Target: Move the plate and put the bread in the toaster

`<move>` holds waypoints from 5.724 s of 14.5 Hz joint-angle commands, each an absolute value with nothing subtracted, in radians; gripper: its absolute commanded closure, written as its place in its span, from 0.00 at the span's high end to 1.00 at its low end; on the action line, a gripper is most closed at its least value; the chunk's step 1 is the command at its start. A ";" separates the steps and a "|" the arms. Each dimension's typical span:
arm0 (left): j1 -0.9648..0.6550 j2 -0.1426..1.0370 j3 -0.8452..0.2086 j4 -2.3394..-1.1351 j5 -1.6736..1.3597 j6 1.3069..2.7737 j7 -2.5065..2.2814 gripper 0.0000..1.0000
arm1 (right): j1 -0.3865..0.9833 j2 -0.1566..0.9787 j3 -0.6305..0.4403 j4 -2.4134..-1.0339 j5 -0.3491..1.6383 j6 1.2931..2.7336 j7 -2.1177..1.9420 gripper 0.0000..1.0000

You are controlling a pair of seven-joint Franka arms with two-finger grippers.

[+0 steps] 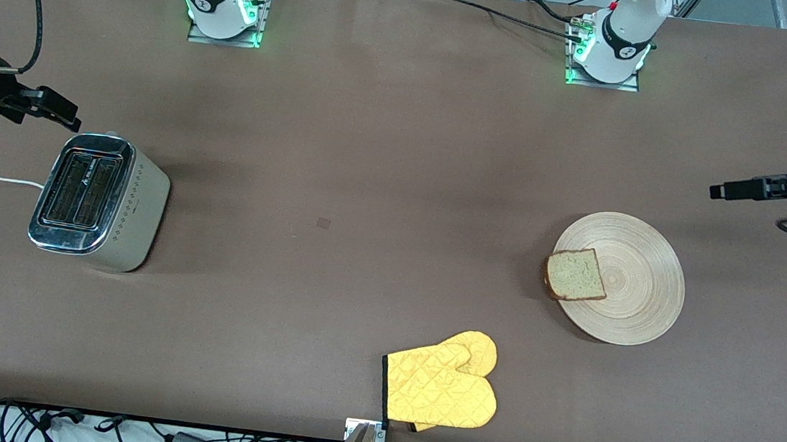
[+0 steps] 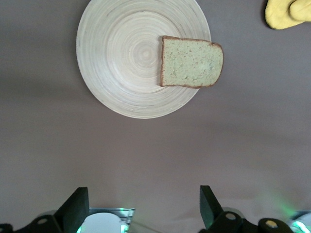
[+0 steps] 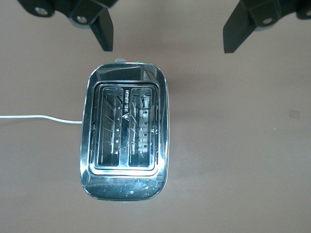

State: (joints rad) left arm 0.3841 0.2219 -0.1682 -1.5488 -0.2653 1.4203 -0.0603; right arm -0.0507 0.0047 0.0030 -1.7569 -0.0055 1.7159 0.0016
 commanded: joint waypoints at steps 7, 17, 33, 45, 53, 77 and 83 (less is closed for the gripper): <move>0.701 0.573 -0.176 -1.496 -0.616 1.483 0.515 1.00 | -0.051 0.009 0.006 -1.744 -0.002 1.713 0.012 1.00; 0.723 0.845 -0.176 -1.505 -0.741 1.713 0.795 0.98 | -0.051 0.011 0.006 -1.744 -0.002 1.707 0.012 1.00; 0.709 0.928 -0.198 -1.549 -0.801 1.727 0.930 0.72 | -0.055 0.014 0.005 -1.744 -0.002 1.706 0.014 1.00; 0.698 0.937 -0.206 -1.536 -0.825 1.707 0.997 0.10 | -0.051 0.003 0.006 -1.749 -0.024 1.721 -0.006 1.00; 0.696 0.928 -0.207 -1.531 -0.828 1.666 0.960 0.01 | -0.046 0.003 0.012 -1.752 -0.020 1.712 -0.003 1.00; 0.415 0.839 -0.687 -1.888 -1.162 2.402 0.784 0.01 | 0.110 0.143 0.015 -1.805 0.186 1.788 0.017 1.00; 0.296 0.876 -0.686 -1.894 -1.362 2.523 0.951 0.01 | 0.162 0.274 0.015 -1.802 0.279 1.942 0.015 1.00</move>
